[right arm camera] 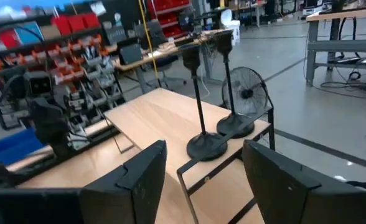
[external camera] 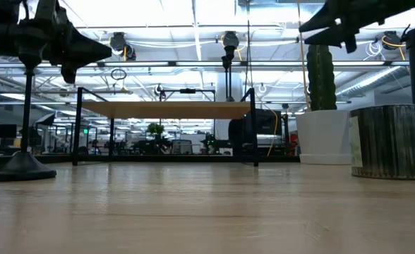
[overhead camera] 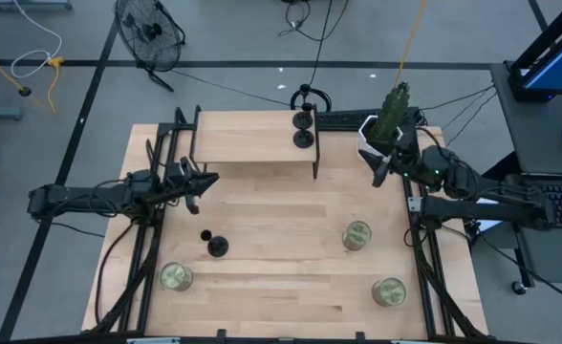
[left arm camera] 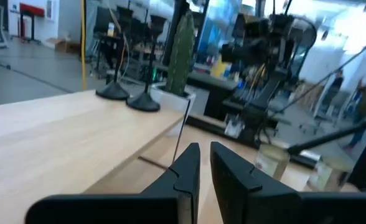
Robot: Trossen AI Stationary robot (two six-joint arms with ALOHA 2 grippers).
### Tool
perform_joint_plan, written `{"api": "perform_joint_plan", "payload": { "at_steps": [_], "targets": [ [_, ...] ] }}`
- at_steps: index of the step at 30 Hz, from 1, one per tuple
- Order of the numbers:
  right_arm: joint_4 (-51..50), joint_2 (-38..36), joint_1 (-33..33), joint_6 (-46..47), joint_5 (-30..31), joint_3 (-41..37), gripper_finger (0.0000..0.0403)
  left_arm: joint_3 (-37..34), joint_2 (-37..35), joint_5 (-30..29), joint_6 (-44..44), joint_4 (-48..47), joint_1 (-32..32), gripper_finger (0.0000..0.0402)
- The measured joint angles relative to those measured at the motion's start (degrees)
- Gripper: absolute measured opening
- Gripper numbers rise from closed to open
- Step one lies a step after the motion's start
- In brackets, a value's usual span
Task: Pick & Place candle stick holders
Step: Put the candle holder on the shelf
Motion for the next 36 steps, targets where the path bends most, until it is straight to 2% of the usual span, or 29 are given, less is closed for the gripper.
{"api": "perform_joint_plan", "payload": {
  "at_steps": [8,14,18,23,27,33,36],
  "targets": [
    [-0.1,-9.9,0.0,0.6,-2.8,-2.5,0.0208,15.1,3.0,0.3,1.0,-25.7,-0.1,0.0042],
    [-0.1,-14.8,0.0,-1.1,-2.4,-2.7,0.0208,23.7,8.3,5.1,1.5,-32.5,-0.9,0.0042],
    [-0.2,-16.5,0.0,-1.7,0.7,-2.7,0.0208,29.5,13.0,7.8,1.9,-38.0,-3.8,0.0042],
    [-0.2,-17.5,0.0,-3.6,0.4,-2.7,0.0208,37.6,19.2,8.1,0.4,-48.3,-8.6,0.0042],
    [-0.2,-17.6,0.0,-2.4,0.3,-2.7,0.0208,43.8,23.3,8.7,-4.2,-54.7,-12.3,0.0042],
    [-1.4,-17.8,0.0,-2.2,0.1,-2.7,0.0208,51.1,26.9,11.5,-7.2,-62.3,-17.4,0.0042],
    [-1.1,-17.9,0.0,-2.2,-2.4,-2.7,0.0208,54.4,28.4,11.3,-8.7,-65.9,-20.1,0.0042]
  ]
}}
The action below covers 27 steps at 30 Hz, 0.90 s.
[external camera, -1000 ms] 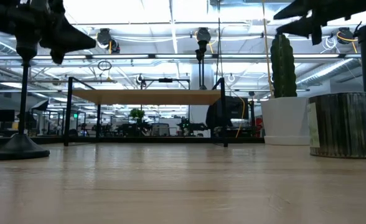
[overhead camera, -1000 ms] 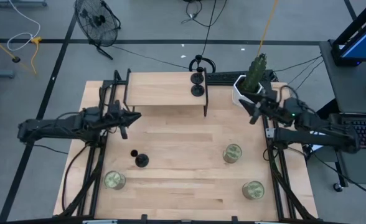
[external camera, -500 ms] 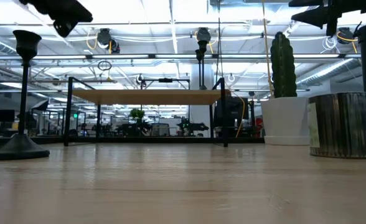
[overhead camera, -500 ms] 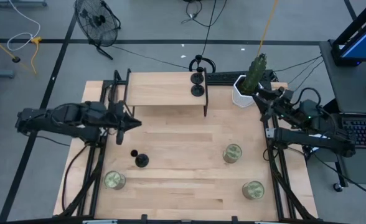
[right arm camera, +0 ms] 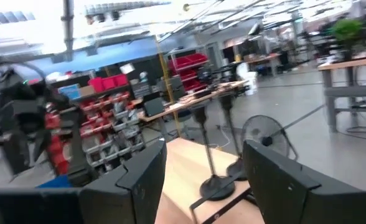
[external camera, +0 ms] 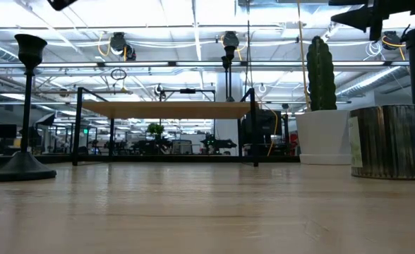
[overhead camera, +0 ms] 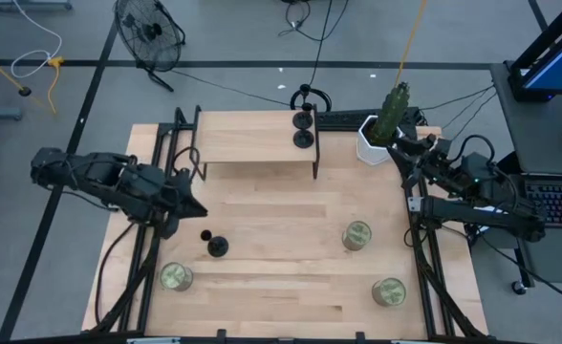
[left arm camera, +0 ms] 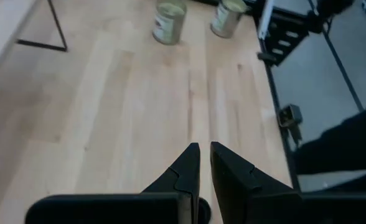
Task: Pick & Place candle stick holders
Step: Put the candle holder on the shelf
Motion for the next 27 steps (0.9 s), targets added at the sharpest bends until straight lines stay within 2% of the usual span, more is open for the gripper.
{"api": "perform_joint_plan", "payload": {
  "at_steps": [7,18,27],
  "targets": [
    [-0.1,0.0,0.0,1.7,-0.4,0.0,0.0208,5.1,4.8,-0.2,-1.2,-7.8,-6.7,0.0042],
    [0.5,0.0,0.0,1.7,-0.3,0.0,0.0208,5.9,9.0,1.2,-9.0,-23.2,-13.8,0.0042],
    [0.5,0.0,0.0,0.6,-0.3,0.0,0.0208,5.9,9.3,0.3,-18.5,-24.9,-19.3,0.0042]
  ]
}}
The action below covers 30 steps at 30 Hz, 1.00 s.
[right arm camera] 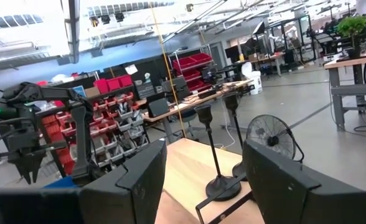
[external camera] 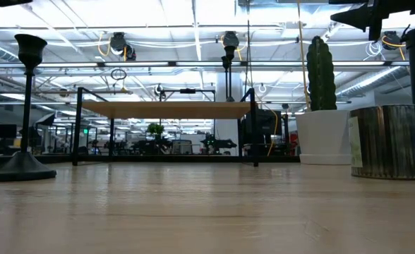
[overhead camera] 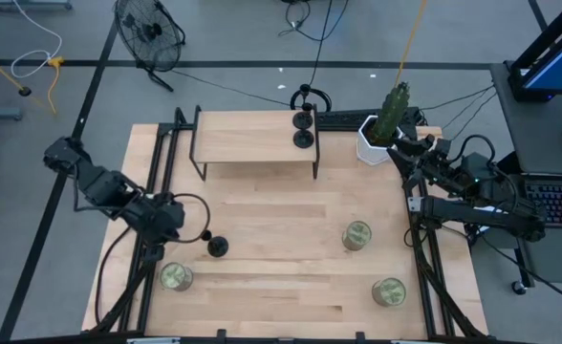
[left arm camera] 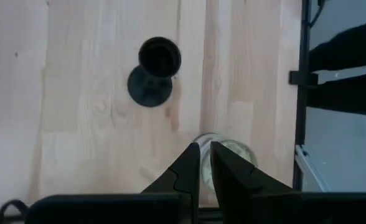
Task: Pick & Place candle stick holders
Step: Put the candle holder on the shelf
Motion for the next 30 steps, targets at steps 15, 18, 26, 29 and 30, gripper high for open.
{"api": "perform_joint_plan", "payload": {
  "at_steps": [15,18,26,29,30],
  "targets": [
    [-0.1,0.0,0.0,-0.8,0.0,0.0,0.0208,0.0,0.3,-6.6,-16.2,-0.3,-1.2,0.0042],
    [-0.1,0.0,0.0,-0.8,0.0,0.0,0.0208,0.0,0.3,-6.7,-18.5,-0.3,-1.2,0.0042],
    [-0.1,0.0,0.0,-0.8,0.0,0.0,0.0208,0.0,0.7,-7.2,-24.7,-0.3,-1.1,0.0042],
    [-0.1,0.0,0.0,-0.8,0.0,0.0,0.0208,0.0,0.7,-7.7,-25.4,-0.4,-1.1,0.0042],
    [-0.1,0.0,0.0,-0.8,0.0,0.0,0.0208,0.0,0.7,-8.5,-25.5,-0.4,-1.1,0.0042]
  ]
}}
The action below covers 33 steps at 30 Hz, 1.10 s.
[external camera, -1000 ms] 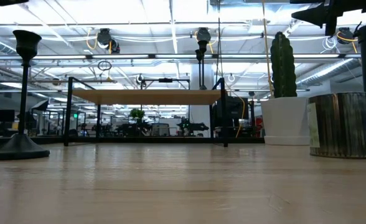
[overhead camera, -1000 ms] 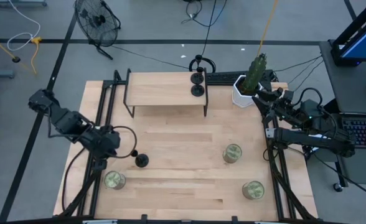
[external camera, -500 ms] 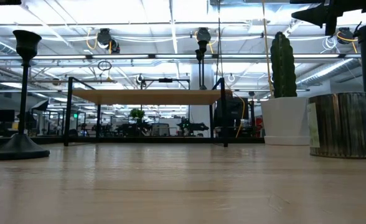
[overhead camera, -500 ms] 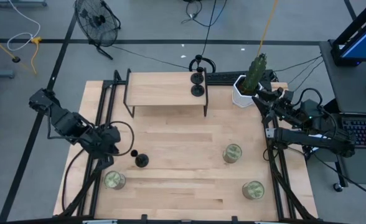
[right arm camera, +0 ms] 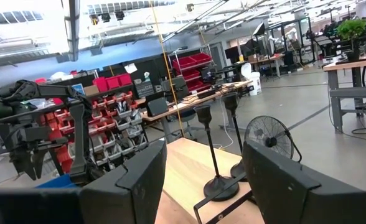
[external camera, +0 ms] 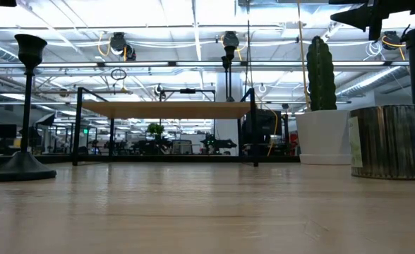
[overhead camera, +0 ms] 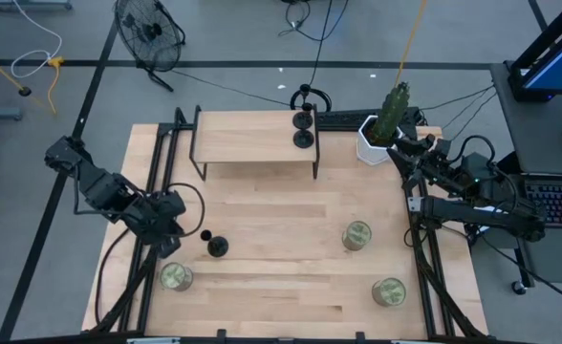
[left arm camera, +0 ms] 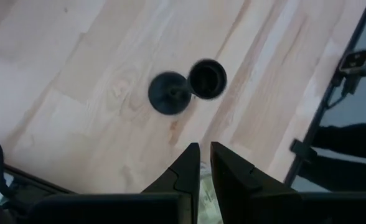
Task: Pick & Place candle stick holders
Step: Put the candle holder on the shelf
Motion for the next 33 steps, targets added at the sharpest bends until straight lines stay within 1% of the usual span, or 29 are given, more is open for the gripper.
{"api": "perform_joint_plan", "payload": {
  "at_steps": [4,8,13,21,25,29,33],
  "targets": [
    [0.0,0.0,0.0,0.0,0.0,0.0,0.0208,0.0,0.0,-1.5,0.2,-0.1,0.0,0.0042],
    [0.0,0.0,0.0,0.0,0.0,0.0,0.0208,0.0,0.0,-1.5,-0.6,-1.3,0.0,0.0042],
    [0.0,0.0,0.0,0.0,0.0,0.0,0.0208,0.0,0.0,-1.6,-3.3,-5.5,0.0,0.0042],
    [0.0,0.0,0.0,0.0,0.0,0.0,0.0208,0.0,0.0,-1.5,-3.2,-5.7,0.0,0.0048],
    [0.0,0.0,0.0,0.0,0.0,0.0,0.0208,0.0,0.0,-2.6,-3.1,-5.8,0.0,0.0083],
    [0.0,0.0,0.0,0.0,0.0,0.0,0.0208,0.0,0.0,-6.0,-3.1,-6.0,0.0,0.0139],
    [0.0,0.0,0.0,0.0,0.0,0.0,0.0208,0.0,0.0,-6.4,-1.4,-6.0,0.0,0.0196]
  ]
}}
